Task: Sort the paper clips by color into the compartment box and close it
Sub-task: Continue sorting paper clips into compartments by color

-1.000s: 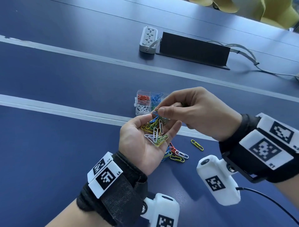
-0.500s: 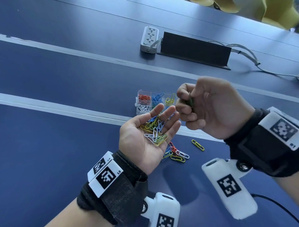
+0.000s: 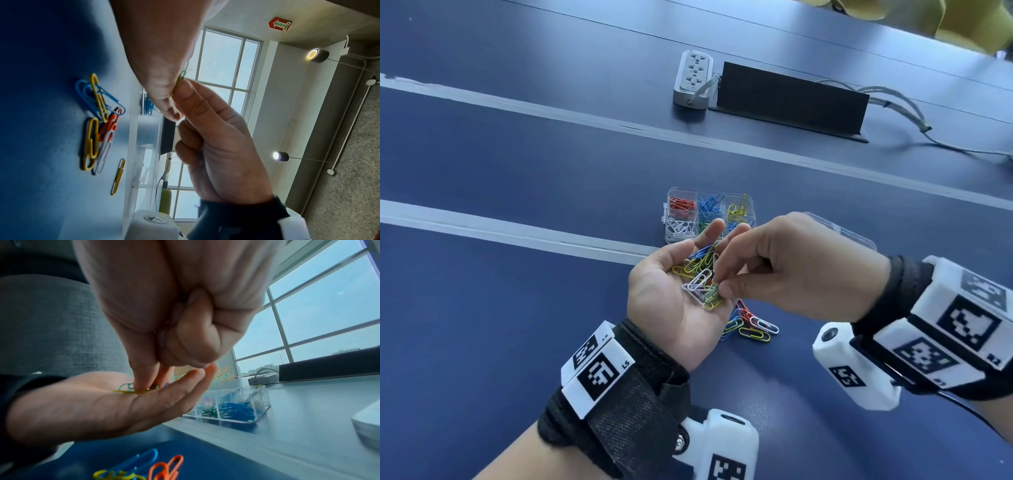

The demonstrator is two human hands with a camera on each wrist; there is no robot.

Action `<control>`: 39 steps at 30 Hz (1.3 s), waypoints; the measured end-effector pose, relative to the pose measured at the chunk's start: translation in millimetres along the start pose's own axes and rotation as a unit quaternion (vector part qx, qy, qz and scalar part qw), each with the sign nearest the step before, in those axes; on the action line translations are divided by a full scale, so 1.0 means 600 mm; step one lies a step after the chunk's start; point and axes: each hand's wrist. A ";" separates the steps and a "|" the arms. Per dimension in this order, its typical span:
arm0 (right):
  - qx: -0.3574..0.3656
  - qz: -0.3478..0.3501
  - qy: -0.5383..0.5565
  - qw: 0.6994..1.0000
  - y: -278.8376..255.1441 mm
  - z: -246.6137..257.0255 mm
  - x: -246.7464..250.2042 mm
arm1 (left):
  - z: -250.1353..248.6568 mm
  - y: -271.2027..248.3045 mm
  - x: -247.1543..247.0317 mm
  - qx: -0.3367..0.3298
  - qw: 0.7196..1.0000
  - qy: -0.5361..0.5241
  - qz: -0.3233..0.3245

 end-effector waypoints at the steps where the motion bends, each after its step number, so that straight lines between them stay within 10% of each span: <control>1: 0.004 0.003 -0.002 1.000 0.000 0.000 0.002 | 0.000 0.001 0.001 -0.001 1.000 -0.001 0.001; 7: -0.032 0.012 0.125 0.992 -0.003 -0.007 0.020 | 0.005 0.003 0.001 -0.020 1.000 0.002 -0.021; 13: -0.217 0.022 0.427 0.878 0.030 -0.030 0.051 | 0.003 0.008 0.008 -0.026 0.999 0.001 -0.034; 22: -0.215 -0.033 -0.026 0.976 0.101 -0.018 0.039 | -0.001 0.010 0.009 -0.033 0.998 -0.011 -0.053; 39: -0.212 -0.036 0.095 0.972 0.124 0.003 0.038 | -0.004 0.003 0.001 -0.038 0.997 -0.022 -0.061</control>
Point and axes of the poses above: each hand's wrist, its own y-axis towards the middle knuckle, its own x-axis out of the back of the hand, z = x × y, and after that the axes turned 4 degrees about y, right-handed
